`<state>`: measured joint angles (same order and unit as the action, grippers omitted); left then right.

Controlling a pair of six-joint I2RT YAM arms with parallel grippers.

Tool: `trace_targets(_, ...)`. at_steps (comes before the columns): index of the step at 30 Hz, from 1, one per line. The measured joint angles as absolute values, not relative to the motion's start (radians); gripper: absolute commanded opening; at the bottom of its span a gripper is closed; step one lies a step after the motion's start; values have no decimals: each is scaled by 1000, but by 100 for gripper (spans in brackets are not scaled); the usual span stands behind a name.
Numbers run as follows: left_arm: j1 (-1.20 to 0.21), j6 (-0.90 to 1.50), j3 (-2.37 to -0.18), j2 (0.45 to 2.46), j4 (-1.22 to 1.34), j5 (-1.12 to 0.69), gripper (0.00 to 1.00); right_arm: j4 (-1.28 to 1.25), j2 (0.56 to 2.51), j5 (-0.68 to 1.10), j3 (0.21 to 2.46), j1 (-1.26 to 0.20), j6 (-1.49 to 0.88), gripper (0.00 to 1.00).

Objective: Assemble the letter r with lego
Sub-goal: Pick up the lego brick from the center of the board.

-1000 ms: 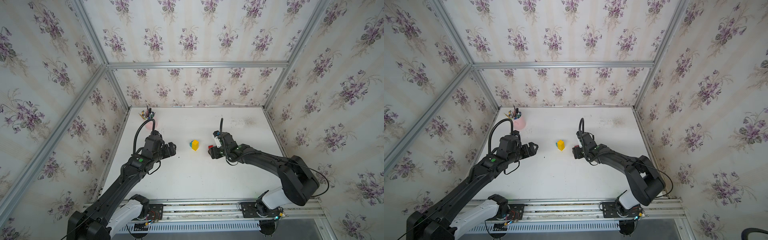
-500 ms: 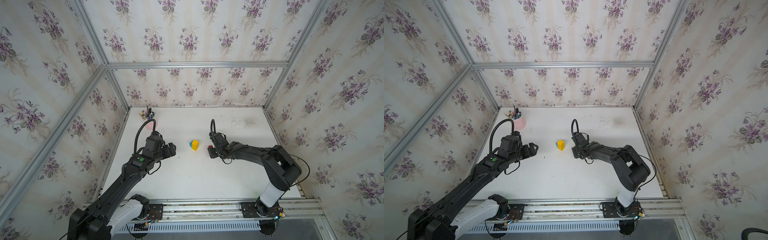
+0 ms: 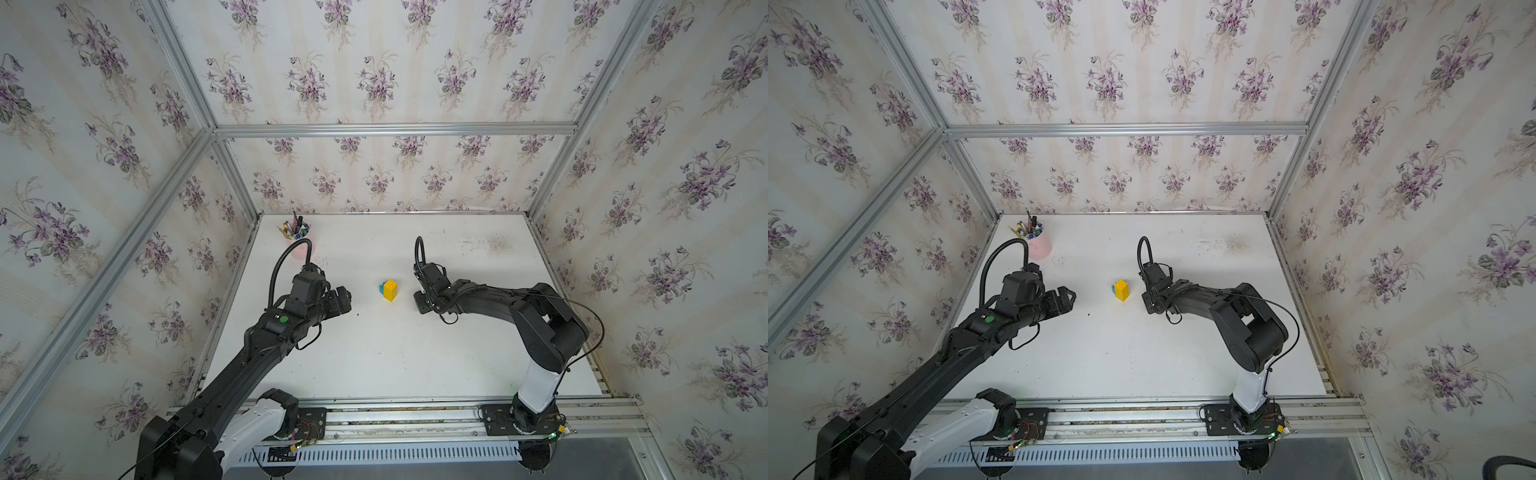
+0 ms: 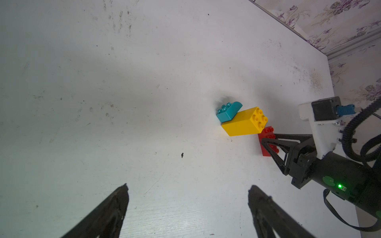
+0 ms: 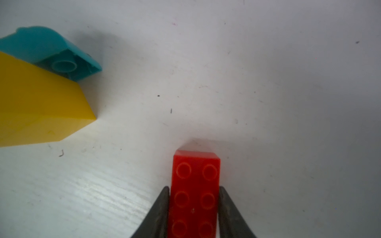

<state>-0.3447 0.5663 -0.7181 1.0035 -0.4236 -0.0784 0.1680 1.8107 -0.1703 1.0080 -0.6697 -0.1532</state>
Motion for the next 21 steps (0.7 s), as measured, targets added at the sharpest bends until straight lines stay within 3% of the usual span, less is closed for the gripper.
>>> trace_targets(6,-345,564,-722,1007,-438,-77,93,214,1754,-124,997,-669,-101,25)
trace_targets(12,-325,539,-778,1037,-467,-83,94,290,1663,-12,998,-704,28,27)
trace_targets(21,-278,496,-952,1216,-555,-167,94,416,1681,99,1020,-824,162,29)
